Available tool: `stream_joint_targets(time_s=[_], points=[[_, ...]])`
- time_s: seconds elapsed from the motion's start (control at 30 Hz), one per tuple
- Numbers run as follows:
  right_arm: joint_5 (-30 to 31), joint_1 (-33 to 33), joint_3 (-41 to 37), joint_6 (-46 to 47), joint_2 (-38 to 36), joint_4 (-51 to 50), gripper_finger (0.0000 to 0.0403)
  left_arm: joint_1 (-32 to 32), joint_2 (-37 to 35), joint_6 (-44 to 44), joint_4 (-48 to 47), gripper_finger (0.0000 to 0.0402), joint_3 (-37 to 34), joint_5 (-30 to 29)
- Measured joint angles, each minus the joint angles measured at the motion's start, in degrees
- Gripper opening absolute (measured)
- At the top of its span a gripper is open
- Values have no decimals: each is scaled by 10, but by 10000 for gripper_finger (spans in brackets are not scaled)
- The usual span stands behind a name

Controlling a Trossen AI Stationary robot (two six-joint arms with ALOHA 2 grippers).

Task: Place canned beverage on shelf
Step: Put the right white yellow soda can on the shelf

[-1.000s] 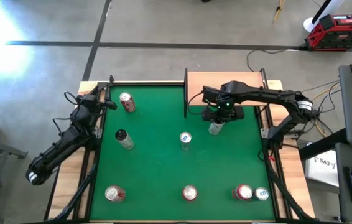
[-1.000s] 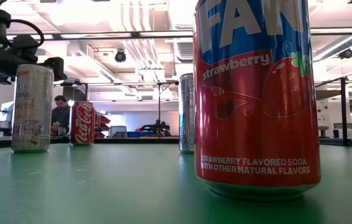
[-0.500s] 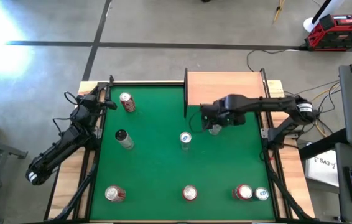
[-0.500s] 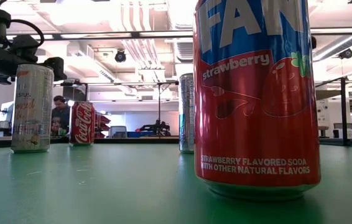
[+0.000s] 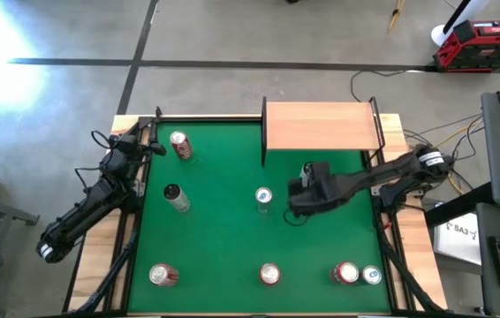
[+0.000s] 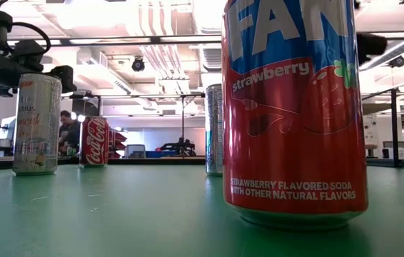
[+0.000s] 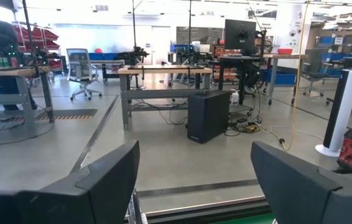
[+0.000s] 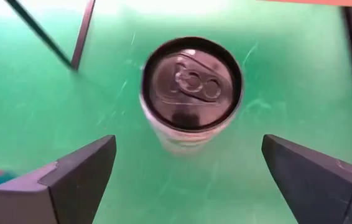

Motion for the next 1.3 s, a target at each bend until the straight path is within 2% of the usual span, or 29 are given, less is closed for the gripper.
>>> stream_joint_targets(time_s=[0.2,0.3,0.7,0.97,1.3], points=[[97,25,-40,94,41,3,396,0,0,0,0,293,0,0],[127,27,-45,120,63,3,396,0,0,0,0,293,0,0],[151,26,-47,208,137,-3,396,0,0,0,0,293,0,0],[166,29,-47,284,171,-44,396,0,0,0,0,293,0,0],[182,32,-33,273,190,-42,396,0,0,0,0,293,0,0]])
